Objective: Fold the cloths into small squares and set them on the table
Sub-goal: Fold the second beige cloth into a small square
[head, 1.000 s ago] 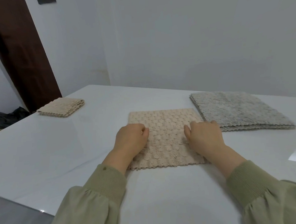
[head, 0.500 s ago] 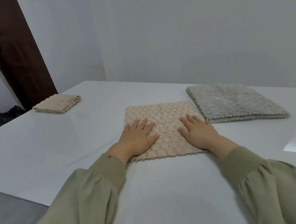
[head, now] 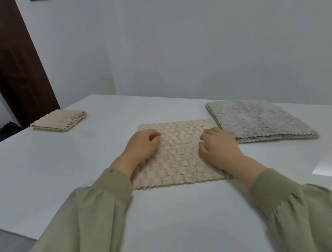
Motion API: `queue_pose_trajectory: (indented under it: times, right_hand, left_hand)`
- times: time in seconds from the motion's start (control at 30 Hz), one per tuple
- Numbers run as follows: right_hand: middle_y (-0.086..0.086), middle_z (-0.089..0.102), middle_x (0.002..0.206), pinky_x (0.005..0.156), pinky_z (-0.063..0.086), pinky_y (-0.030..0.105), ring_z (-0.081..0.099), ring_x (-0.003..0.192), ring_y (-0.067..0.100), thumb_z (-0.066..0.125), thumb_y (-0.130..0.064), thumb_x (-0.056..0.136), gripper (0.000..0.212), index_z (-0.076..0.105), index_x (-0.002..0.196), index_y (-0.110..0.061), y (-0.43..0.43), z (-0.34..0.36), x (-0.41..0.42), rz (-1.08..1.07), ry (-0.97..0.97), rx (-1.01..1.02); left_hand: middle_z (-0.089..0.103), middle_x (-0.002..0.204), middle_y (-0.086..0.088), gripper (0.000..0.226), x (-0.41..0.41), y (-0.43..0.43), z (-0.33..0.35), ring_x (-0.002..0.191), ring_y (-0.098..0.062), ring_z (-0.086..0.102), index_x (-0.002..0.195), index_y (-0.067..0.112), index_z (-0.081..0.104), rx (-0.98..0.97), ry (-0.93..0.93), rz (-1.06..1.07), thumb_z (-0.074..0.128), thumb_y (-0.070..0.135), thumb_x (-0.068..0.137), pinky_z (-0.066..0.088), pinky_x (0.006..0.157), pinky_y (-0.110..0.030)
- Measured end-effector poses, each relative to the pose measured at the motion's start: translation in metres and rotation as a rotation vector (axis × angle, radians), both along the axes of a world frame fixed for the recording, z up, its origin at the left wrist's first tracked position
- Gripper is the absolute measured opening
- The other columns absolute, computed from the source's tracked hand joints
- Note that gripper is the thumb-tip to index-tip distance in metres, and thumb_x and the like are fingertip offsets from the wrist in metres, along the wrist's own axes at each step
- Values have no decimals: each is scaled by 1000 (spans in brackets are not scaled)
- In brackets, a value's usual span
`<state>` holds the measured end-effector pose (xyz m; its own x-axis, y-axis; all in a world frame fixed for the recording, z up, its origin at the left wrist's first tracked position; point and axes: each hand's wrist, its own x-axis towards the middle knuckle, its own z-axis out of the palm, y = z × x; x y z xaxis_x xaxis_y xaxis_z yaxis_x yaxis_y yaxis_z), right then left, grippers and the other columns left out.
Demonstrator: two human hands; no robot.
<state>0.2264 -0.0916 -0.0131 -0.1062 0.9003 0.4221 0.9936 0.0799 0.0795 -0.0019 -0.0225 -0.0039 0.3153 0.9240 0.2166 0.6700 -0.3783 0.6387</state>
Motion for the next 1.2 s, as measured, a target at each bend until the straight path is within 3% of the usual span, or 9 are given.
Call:
queue_pose_trajectory:
  times: [0.17,0.4,0.53,0.63,0.7,0.9,0.97,1.07,1.2]
  right_hand:
    - [6,64,107,90,43,37,52,103,24,36,-25,93,33,63,104,-9,41,4,3,-42,31,-87]
    - [9,58,115,90,42,38,47,108,27,34,-14,96,29,55,115,-9,107,17,21,-156,63,-210]
    - [12,52,128,98,35,38,44,120,30,37,-9,95,36,46,130,-8,130,3,29,-191,118,-147]
    - [13,52,131,106,30,41,42,124,30,34,-14,97,40,41,137,-9,133,-13,34,-209,271,-130]
    - [13,52,132,108,28,43,43,123,30,33,-17,98,41,40,138,-11,136,-16,38,-194,248,-154]
    - [12,50,131,102,30,41,40,121,32,40,-15,95,41,42,136,-11,135,-11,37,-205,164,-146]
    - [12,53,125,96,34,40,43,117,32,42,-14,92,39,46,131,-9,132,-8,37,-228,143,-136]
    - [11,58,107,78,37,35,49,102,30,47,-14,88,23,55,108,-5,124,0,34,-258,45,-101]
    - [8,48,85,71,35,34,50,91,30,57,-8,77,1,56,76,-8,117,12,32,-292,-94,-75]
  left_hand:
    - [63,113,-2,27,-14,34,-13,95,-14,55,105,13,66,200,-135,280,44,9,91,40,84,-24]
    - [57,129,-2,29,-8,86,-24,123,-20,42,116,11,64,347,124,102,47,10,94,34,101,-29]
    - [50,139,1,36,-4,110,-26,132,-18,35,131,16,54,210,163,110,42,25,98,30,109,-36]
    - [47,141,-1,42,-4,121,-26,131,-20,37,136,18,47,84,241,152,43,33,97,33,106,-36]
    - [46,135,0,41,-4,124,-27,126,-20,38,132,18,50,92,281,167,47,36,95,34,101,-34]
    - [49,96,7,7,-1,119,-22,99,-16,46,89,22,55,88,155,176,58,28,90,40,83,-30]
    - [50,87,6,11,-2,116,-20,85,-16,50,82,23,51,65,68,190,59,18,89,41,71,-28]
    - [53,80,6,19,-4,110,-17,69,-11,51,90,21,54,25,-136,237,56,3,87,40,59,-21]
    - [55,79,7,26,-8,103,-15,74,-8,52,98,22,62,37,-293,336,62,1,83,39,66,-16]
